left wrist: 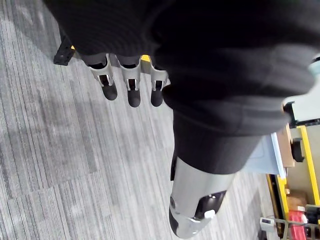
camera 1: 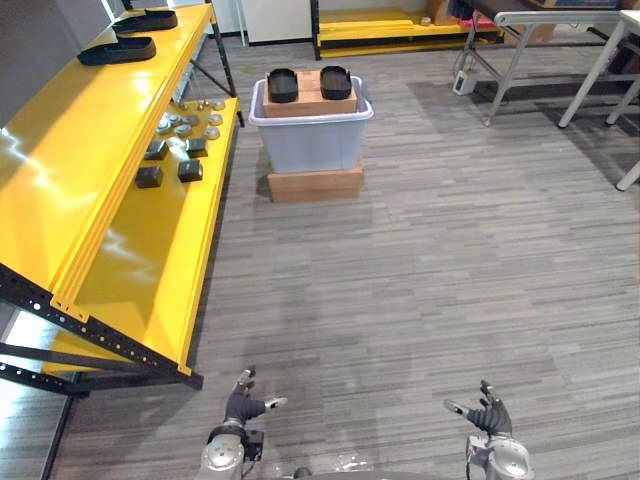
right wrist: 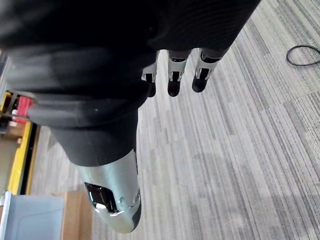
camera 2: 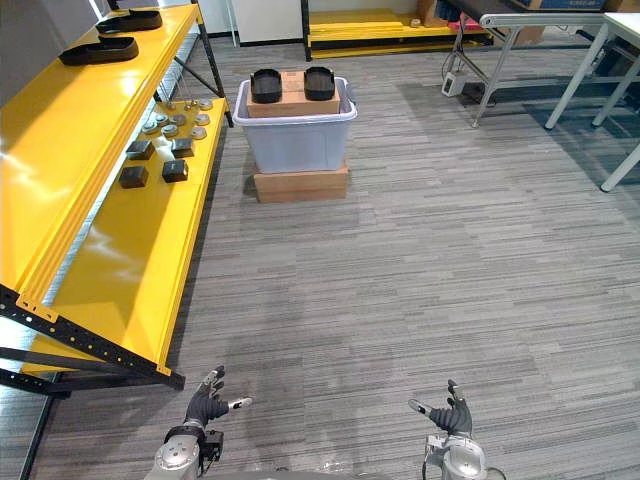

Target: Walk over and take plastic housings, then place them on the shelf

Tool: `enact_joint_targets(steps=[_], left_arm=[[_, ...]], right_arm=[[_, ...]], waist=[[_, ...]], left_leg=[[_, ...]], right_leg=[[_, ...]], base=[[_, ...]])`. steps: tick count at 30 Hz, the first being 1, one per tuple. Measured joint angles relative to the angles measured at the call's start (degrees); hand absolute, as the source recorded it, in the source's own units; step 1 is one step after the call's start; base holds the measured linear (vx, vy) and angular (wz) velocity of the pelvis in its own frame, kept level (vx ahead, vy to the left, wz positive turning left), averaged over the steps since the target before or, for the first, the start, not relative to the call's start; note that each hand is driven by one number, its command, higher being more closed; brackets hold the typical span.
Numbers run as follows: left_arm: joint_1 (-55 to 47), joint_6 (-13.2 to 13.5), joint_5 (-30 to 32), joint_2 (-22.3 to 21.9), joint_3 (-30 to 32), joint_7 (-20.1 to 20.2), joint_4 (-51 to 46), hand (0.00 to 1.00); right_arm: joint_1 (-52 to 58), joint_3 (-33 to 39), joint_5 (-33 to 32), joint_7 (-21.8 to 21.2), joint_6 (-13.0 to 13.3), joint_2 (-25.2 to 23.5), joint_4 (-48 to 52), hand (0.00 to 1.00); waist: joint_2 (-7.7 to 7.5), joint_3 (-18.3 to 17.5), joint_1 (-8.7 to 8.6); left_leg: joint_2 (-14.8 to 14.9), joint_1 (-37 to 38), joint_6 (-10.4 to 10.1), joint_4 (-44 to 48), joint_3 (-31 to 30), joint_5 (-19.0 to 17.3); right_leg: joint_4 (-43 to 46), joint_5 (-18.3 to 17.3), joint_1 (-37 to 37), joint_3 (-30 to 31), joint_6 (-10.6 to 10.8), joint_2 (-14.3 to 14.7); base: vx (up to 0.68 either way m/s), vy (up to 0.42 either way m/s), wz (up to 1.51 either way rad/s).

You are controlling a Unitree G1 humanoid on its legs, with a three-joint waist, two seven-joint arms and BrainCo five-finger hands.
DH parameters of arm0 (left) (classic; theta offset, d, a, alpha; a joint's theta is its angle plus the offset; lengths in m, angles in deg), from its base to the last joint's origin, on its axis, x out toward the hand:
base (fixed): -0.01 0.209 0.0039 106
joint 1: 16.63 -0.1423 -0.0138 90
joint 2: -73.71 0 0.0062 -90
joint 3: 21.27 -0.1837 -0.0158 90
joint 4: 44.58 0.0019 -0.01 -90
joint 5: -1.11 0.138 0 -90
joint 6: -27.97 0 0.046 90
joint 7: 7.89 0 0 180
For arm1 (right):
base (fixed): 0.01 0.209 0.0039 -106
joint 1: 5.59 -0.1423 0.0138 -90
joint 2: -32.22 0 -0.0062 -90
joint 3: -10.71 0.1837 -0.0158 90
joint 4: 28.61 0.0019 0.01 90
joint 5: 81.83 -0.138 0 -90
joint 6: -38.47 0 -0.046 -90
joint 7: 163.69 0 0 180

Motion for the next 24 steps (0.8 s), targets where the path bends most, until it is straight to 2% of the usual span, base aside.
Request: enact_joint_targets(steps=[2,3,5,6,7,9,10,11,13,14,15,16,17,18,19,20,21,22,23,24], left_arm=[[0.08,0.0,-1.15,-0.36,1.09,-0.39,0.02,0.0],[-0.02,0.0,-2.18,-0.59,2.08,-1.12,0.05,0.0],[-0.28,-0.03,-3.47,-1.24,3.55,-1.46,0.13,0.0],[-0.84,-0.03,-4.21,-1.46,4.05,-2.18,0.12,0.0],[-1.5,-0.04,-4.52,-1.22,4.53,-2.37,0.14,0.0],[-2.45,-0.07,-4.66,-0.4,4.68,-2.62,0.15,0.0],[-2.96,-0.22,-5.02,0.16,4.75,-3.32,0.16,0.0],[-2.48,-0.37,-5.74,0.37,5.54,-3.58,0.17,0.0],[-0.2,-0.35,-6.73,-0.11,6.33,-3.86,0.24,0.0],[1.57,-0.34,-6.94,-0.06,6.62,-4.12,0.43,0.0],[2.45,-0.31,-7.16,0.05,6.72,-4.33,0.56,0.0],[3.67,-0.25,-7.17,0.34,6.76,-4.74,0.96,0.0],[3.86,-0.12,-7.16,0.54,6.81,-5.04,1.15,0.0],[3.6,-0.01,-7.15,1.01,6.89,-5.05,1.42,0.0],[4.67,-0.05,-7.14,-0.35,6.73,-4.95,2.63,0.0],[4.79,0.11,-7.14,-0.75,6.56,-4.82,2.43,0.0],[5.36,0.17,-7.17,-1.66,6.46,-4.81,2.45,0.0],[5.41,0.17,-7.2,-2.58,6.46,-4.64,2.5,0.0],[5.26,0.17,-7.23,-2.99,6.45,-4.53,2.5,0.0],[4.35,0.26,-7.23,-3.73,6.5,-4.44,2.48,0.0]], right_arm=[[-0.97,0.11,-1.15,0.75,-0.1,0.25,-1.95,0.0],[-1.84,0.81,-1.35,0.98,-0.34,0.2,-3.09,0.0],[-2.9,2.22,-1.58,1.05,-1.0,0.66,-5.18,0.0],[-2.96,2.57,-1.64,1.03,-1.45,1.02,-5.94,0.0],[-2.5,2.7,-1.73,1.04,-1.73,1.06,-6.37,0.0],[-1.3,2.48,-1.92,1.01,-2.01,0.9,-6.45,0.0],[-0.85,2.43,-2.31,1.0,-2.16,0.92,-6.47,0.0],[-1.41,2.21,-2.87,0.99,-2.29,1.22,-6.51,0.0],[-3.39,1.1,-3.25,0.98,-2.25,2.44,-6.57,0.0],[-4.33,0.87,-3.25,0.98,-2.22,2.92,-6.57,0.0],[-4.59,0.87,-3.25,0.98,-2.2,3.0,-6.57,0.0],[-4.61,0.83,-3.24,1.0,-2.2,3.06,-6.48,0.0],[-4.37,0.32,-3.24,1.01,-2.19,3.14,-6.34,0.0],[-3.86,-0.3,-3.24,1.02,-2.17,3.3,-6.24,0.0],[-3.52,-0.52,-3.24,0.99,-2.37,4.18,-6.58,0.0],[-3.69,-0.58,-3.24,0.99,-2.35,4.02,-6.3,0.0],[-4.05,-0.68,-3.27,0.88,-2.27,3.76,-6.3,0.0],[-4.06,-0.71,-3.35,0.79,-2.28,3.55,-6.34,0.0],[-3.9,-0.76,-3.44,0.78,-2.29,3.57,-6.34,0.0],[-3.63,-1.25,-4.0,0.83,-2.1,3.58,-6.37,0.0]], waist=[[0.36,0.18,0.03],[0.63,0.35,0.07],[1.5,0.91,0.3],[1.51,1.43,0.39],[1.83,1.59,0.35],[1.4,1.83,0.0],[1.96,2.19,-0.06],[2.55,2.49,-0.77],[4.58,4.86,-1.15],[5.04,6.08,-1.24],[4.59,6.46,-1.28],[3.54,6.91,-1.59],[1.97,6.77,-2.44],[1.08,6.71,-2.63],[2.16,6.82,-2.75],[2.4,6.78,-2.84],[2.68,6.93,-2.93],[3.09,7.21,-2.88],[3.49,7.52,-2.92],[4.18,8.48,-2.44]], left_leg=[[0.29,-1.22,1.49,1.95,0.94,-1.89],[0.37,-2.47,2.35,3.93,1.77,-3.69],[0.6,-3.73,2.79,6.99,3.02,-7.02],[0.47,-3.46,3.73,7.91,3.45,-9.03],[0.08,-2.14,4.06,8.29,3.47,-10.34],[-0.49,0.24,4.51,8.74,3.12,-11.53],[-0.5,1.73,4.66,8.83,2.79,-12.12],[0.46,3.1,4.52,8.7,2.66,-12.41],[3.79,5.35,3.92,7.0,2.05,-12.17],[5.66,5.95,2.41,6.73,1.64,-11.58],[6.12,6.5,1.4,6.54,1.35,-11.16],[6.17,8.13,-0.7,5.84,0.93,-10.69],[6.05,10.3,-2.99,5.72,0.01,-11.7],[5.88,11.54,-4.09,5.78,-0.63,-12.37],[7.4,12.94,-4.97,7.09,-1.61,-12.44],[7.96,12.07,-6.65,9.01,-1.96,-11.47],[8.7,9.13,-7.71,15.64,-2.93,-8.57],[10.08,4.86,-7.57,26.11,-3.44,-3.13],[11.57,2.35,-7.09,32.51,-3.46,0.63],[17.36,-4.65,-4.73,53.18,-1.57,2.56]], right_leg=[[0.78,-0.7,-1.01,0.01,0.47,-0.03],[3.47,-2.38,-2.84,-0.03,0.73,-0.49],[13.78,-6.01,-7.64,-0.14,3.11,-1.96],[22.87,-7.34,-11.48,-1.46,4.07,-3.37],[32.99,-7.27,-15.3,-3.05,3.85,-5.61],[44.44,-6.66,-20.09,-4.28,2.58,-8.14],[47.23,-8.58,-22.18,-5.29,1.94,-9.08],[46.82,-10.83,-24.45,-8.08,-0.1,-9.07],[41.06,-11.14,-28.11,-12.63,-1.73,-6.26],[34.12,-8.78,-31.2,-13.12,-2.19,-3.92],[29.95,-6.36,-32.47,-12.43,-2.14,-3.1],[20.43,-0.18,-33.54,-9.82,-1.95,-1.46],[13.71,5.69,-33.63,-6.13,-2.4,-0.56],[14.08,9.8,-33.74,-4.33,-3.89,-0.86],[21.38,10.63,-35.23,-4.31,-7.29,-0.45],[24.22,8.29,-36.03,-4.57,-7.64,-0.78],[28.04,4.03,-36.34,-5.21,-7.91,-1.45],[28.48,0.83,-33.87,-6.07,-8.28,-1.68],[27.39,-0.2,-31.37,-6.67,-8.44,-1.21],[21.81,-1.72,-21.77,-8.16,-9.12,1.76]], base=[[0.03,-0.008,-0.17],[0.02,0.025,-0.23],[0.01,0.055,-0.28],[0.07,0.12,-0.26],[0.11,0.15,-0.17],[0.24,0.109,0.0],[0.35,0.087,0.1],[0.48,0.059,0.16],[0.45,-0.028,0.21],[0.4,-0.062,0.21],[0.45,-0.108,0.35],[0.55,-0.178,0.51],[0.58,-0.22,0.59],[0.6,-0.251,0.53],[0.46,-0.209,0.35],[0.55,-0.278,0.33],[0.55,-0.329,0.37],[0.56,-0.353,0.42],[0.69,-0.424,0.45],[0.69,-0.374,0.27]])
